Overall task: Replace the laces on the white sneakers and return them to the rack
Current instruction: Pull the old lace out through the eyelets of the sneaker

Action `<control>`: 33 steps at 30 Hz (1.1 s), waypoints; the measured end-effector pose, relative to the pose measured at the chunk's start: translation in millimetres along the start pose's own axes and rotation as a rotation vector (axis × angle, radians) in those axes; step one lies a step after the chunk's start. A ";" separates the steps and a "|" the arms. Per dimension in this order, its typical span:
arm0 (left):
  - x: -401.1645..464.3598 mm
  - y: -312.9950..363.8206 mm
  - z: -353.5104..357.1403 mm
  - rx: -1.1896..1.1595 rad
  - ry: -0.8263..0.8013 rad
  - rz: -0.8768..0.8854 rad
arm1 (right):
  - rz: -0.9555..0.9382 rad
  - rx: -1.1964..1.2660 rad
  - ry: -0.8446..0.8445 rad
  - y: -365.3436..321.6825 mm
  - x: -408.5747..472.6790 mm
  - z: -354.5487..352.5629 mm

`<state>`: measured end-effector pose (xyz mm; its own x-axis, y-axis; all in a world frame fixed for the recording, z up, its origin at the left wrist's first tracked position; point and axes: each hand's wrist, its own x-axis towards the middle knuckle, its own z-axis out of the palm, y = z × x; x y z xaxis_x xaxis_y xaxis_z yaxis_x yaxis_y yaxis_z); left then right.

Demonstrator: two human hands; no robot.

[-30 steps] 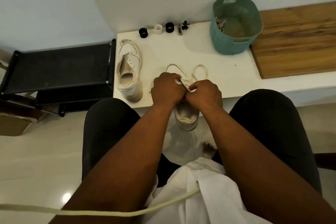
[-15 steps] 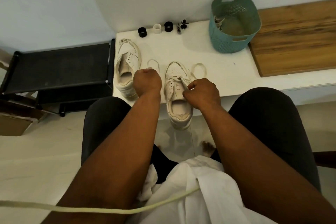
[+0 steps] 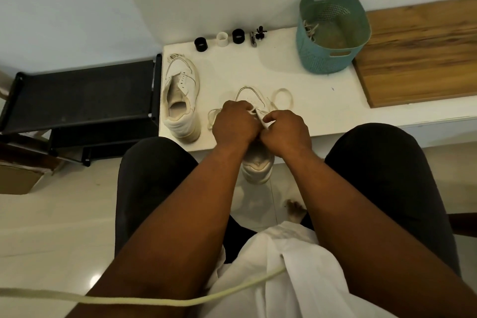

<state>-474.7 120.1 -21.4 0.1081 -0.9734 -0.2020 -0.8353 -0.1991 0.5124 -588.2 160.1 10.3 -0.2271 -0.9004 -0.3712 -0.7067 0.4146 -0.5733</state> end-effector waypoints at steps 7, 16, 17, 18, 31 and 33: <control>-5.8 1.8 10.8 0.088 0.216 0.075 | -0.008 0.022 0.024 -0.1 -0.5 -0.8; 24.5 -13.0 -5.0 -0.558 0.155 -0.459 | 0.037 0.023 0.060 4.7 4.0 -5.0; 24.3 -12.4 -6.8 -0.581 0.134 -0.441 | 0.035 0.021 0.059 4.5 4.0 -4.8; 22.7 -10.4 -7.8 -0.568 0.111 -0.379 | 0.036 0.023 0.060 4.1 3.9 -4.6; 11.4 4.5 7.8 0.190 0.117 0.025 | 0.055 0.040 0.052 2.6 4.9 -3.9; 13.6 1.9 6.1 0.052 0.130 -0.009 | 0.056 0.038 0.053 3.1 4.4 -3.7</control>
<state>-478.0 107.2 -28.2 0.1817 -0.9788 -0.0946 -0.8607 -0.2049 0.4661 -593.9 157.0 9.6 -0.3013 -0.8810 -0.3647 -0.6660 0.4682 -0.5807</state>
